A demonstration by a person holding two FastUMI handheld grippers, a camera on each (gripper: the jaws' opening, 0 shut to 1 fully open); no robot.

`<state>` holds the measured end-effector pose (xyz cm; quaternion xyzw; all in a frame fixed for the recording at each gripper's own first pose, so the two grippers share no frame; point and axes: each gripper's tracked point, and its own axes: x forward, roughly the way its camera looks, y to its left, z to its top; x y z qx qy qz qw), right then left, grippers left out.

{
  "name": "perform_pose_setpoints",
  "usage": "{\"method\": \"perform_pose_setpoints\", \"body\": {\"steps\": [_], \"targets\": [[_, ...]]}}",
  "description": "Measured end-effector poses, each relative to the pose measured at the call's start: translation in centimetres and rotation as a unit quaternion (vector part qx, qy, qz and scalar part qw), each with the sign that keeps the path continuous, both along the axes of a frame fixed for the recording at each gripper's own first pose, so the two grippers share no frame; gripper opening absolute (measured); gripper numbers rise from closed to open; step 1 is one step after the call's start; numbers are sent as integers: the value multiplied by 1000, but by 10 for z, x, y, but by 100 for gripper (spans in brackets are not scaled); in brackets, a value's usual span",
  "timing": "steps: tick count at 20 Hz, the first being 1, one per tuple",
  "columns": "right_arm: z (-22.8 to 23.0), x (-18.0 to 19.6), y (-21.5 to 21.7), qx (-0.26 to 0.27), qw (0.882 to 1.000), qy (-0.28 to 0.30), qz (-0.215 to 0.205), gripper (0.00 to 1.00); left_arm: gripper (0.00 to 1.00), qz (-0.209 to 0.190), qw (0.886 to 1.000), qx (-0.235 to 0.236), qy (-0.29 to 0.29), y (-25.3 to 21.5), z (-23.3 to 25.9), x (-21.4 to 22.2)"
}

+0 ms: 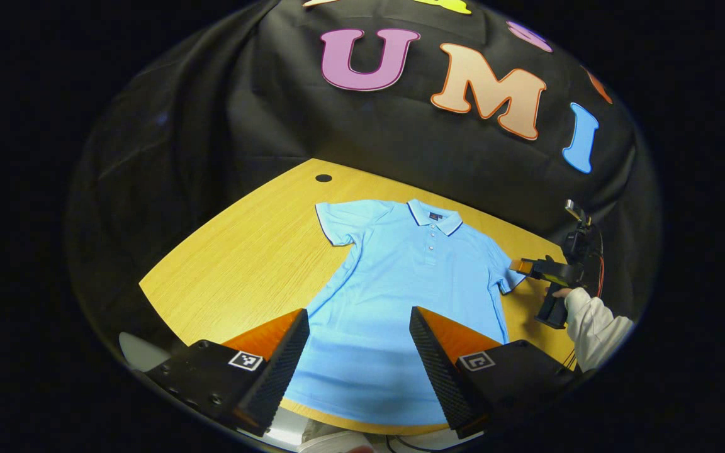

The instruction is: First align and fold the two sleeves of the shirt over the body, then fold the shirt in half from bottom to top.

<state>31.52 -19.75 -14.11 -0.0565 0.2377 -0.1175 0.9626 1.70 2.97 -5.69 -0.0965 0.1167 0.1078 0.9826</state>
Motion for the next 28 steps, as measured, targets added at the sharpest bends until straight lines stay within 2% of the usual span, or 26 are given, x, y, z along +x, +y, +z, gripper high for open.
{"method": "perform_pose_setpoints", "body": {"steps": [2, 3, 5, 6, 8, 10, 13, 14, 17, 19, 23, 26, 28], "targets": [[-7, 3, -1, 0, 1000, 7, 3, 97, 96, -7, 1000, 1, 6, -8, -5, 4], [-8, 3, -1, -5, 1000, 7, 4, 92, 96, -10, 1000, 1, 10, -12, -6, 6], [-9, 6, -2, -25, 1000, 1, 11, 90, 96, -16, 1000, -2, 13, -20, -10, 8], [-9, 8, 2, -27, 999, -2, 22, 93, 96, -18, 1000, -4, 16, -22, -12, 7], [-11, 10, 9, -29, 999, -4, 34, 76, 96, -19, 1000, -5, 17, -24, -13, 8], [-11, 11, 16, -26, 999, -5, 40, 54, 96, -15, 1000, -5, 18, -21, -13, 9], [-13, 12, 20, -21, 999, -4, 36, 15, 96, -8, 1000, -7, 16, -17, -11, 7], [-13, 13, 23, -19, 999, -2, 34, 10, 96, -6, 1000, -8, 15, -16, -11, 7], [3, 17, 39, -8, 999, -27, 35, 9, 96, -2, 1000, -13, 16, -13, -12, 6], [17, 24, 67, 14, 997, -48, 51, 9, 96, 0, 1000, -16, 16, -11, -13, 6], [29, 44, 154, 56, 988, -64, 132, 9, 96, 3, 1000, -20, 19, -10, -18, 4], [13, 50, 208, 93, 979, -40, 180, 8, 96, 7, 1000, -24, 17, -8, -20, 6], [0, 45, 232, 107, 972, -25, 207, 45, 96, 11, 999, -27, 15, -4, -20, 7]]}}
